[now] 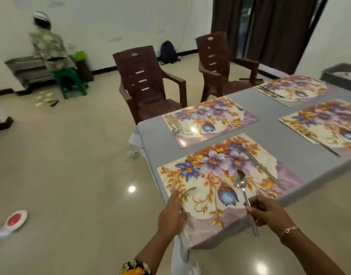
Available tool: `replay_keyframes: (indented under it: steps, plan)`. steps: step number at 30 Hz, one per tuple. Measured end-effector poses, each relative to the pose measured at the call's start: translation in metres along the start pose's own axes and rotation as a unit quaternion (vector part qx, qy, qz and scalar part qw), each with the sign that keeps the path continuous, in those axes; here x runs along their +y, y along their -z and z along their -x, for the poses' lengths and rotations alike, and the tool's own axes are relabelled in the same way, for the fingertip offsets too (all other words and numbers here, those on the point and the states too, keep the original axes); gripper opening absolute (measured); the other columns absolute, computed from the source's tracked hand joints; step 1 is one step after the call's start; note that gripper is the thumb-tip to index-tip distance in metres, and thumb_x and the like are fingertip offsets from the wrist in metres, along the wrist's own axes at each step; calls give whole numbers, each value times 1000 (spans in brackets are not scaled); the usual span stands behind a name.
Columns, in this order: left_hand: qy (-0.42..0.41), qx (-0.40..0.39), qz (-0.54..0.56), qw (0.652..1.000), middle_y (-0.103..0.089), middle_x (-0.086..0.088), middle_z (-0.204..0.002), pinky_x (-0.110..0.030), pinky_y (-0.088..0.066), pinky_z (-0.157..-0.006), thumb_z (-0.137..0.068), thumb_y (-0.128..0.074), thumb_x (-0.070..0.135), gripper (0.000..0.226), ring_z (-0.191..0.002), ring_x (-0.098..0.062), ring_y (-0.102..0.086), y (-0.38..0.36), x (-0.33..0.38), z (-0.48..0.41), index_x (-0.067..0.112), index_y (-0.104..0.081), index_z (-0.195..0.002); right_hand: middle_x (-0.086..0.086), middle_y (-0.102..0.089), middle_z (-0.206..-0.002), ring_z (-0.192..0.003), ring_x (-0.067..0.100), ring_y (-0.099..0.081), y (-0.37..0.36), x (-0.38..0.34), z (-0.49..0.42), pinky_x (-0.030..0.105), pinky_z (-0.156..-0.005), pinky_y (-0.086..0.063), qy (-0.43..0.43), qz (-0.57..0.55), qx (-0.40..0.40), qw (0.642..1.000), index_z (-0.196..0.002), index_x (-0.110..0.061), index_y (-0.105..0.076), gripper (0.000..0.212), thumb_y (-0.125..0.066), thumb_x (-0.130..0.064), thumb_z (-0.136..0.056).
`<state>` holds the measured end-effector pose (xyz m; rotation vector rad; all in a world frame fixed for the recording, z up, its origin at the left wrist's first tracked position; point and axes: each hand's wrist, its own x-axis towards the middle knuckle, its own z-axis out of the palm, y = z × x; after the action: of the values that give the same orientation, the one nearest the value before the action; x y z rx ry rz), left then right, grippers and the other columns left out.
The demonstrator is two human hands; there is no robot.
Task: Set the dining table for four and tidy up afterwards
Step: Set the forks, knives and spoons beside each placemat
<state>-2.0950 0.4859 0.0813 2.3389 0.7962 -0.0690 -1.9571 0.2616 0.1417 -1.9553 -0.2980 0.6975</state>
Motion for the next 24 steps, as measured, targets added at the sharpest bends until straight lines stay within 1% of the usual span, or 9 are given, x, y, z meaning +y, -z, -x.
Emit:
replay_keyframes:
  steps: [5, 8, 10, 12, 14, 16, 19, 22, 24]
  plan:
    - [33, 6, 11, 999, -10, 9, -158, -30, -38, -103, -91, -59, 31, 79, -137, -16, -35, 2, 11, 1, 24, -7, -150, 14, -53, -66, -61, 22, -49, 37, 4, -11, 23, -47, -44, 19, 16, -20, 999, -83, 9, -58, 1, -58, 8, -84]
    - [42, 52, 34, 997, -7, 7, -159, -30, -36, -104, -91, -57, 35, 79, -140, -14, -30, -4, 20, 5, 21, -6, -150, 12, -50, -62, -58, 20, -47, 58, 9, -15, 23, -47, -43, 24, 23, -28, 999, -84, 10, -59, 3, -58, 6, -84]
    - [44, 84, 34, 995, -7, 6, -159, -29, -39, -101, -94, -51, 37, 72, -138, -15, -34, -11, 33, 6, 20, -10, -150, 3, -51, -53, -51, 15, -47, 73, 13, -18, 20, -44, -42, 23, 17, -34, 999, -79, 5, -59, 4, -59, 6, -84]
    - [47, 104, 24, 993, -21, 0, -156, -25, -42, -89, -94, -49, 39, 67, -128, -15, -46, -21, 50, 4, 19, -16, -148, -5, -48, -44, -42, 7, -46, 89, 18, -25, 18, -40, -41, 21, 9, -38, 999, -75, 2, -59, 9, -59, 7, -83]
    - [46, 114, 33, 992, -41, -3, -144, -21, -38, -78, -94, -52, 35, 63, -117, -17, -52, -30, 68, -1, 15, -21, -146, -7, -47, -42, -37, 3, -44, 100, 24, -34, 17, -39, -40, 14, 12, -40, 999, -75, 1, -58, 11, -59, 9, -82]
    - [45, 111, 88, 989, -44, -5, -140, -18, -37, -84, -95, -52, 28, 60, -120, -19, -50, -42, 88, -7, 12, -24, -145, -6, -47, -42, -36, 3, -44, 109, 30, -47, 16, -38, -38, 2, 25, -39, 999, -75, 1, -57, 11, -60, 10, -82]
    - [55, 110, 170, 978, -39, -5, -147, -26, -33, -105, -95, -49, 26, 53, -133, -21, -41, -58, 120, -20, 13, -29, -143, -5, -50, -44, -43, 9, -45, 122, 36, -73, 16, -38, -39, -1, 60, -36, 998, -74, 1, -57, 11, -63, 9, -79]
    - [68, 107, 226, 966, -38, -4, -146, -27, -29, -108, -96, -49, 19, 49, -136, -23, -36, -68, 147, -42, 12, -32, -141, 5, -57, -59, -54, 16, -53, 136, 34, -105, 19, -42, -44, 10, 119, -37, 992, -78, 0, -61, 6, -63, 5, -81]
    - [59, 103, 261, 958, -43, -2, -140, -25, -32, -102, -94, -52, 14, 44, -131, -21, -41, -76, 159, -62, 13, -37, -136, 10, -58, -63, -59, 20, -55, 144, 33, -127, 24, -48, -46, 15, 157, -31, 987, -75, -5, -62, 11, -63, 4, -81]
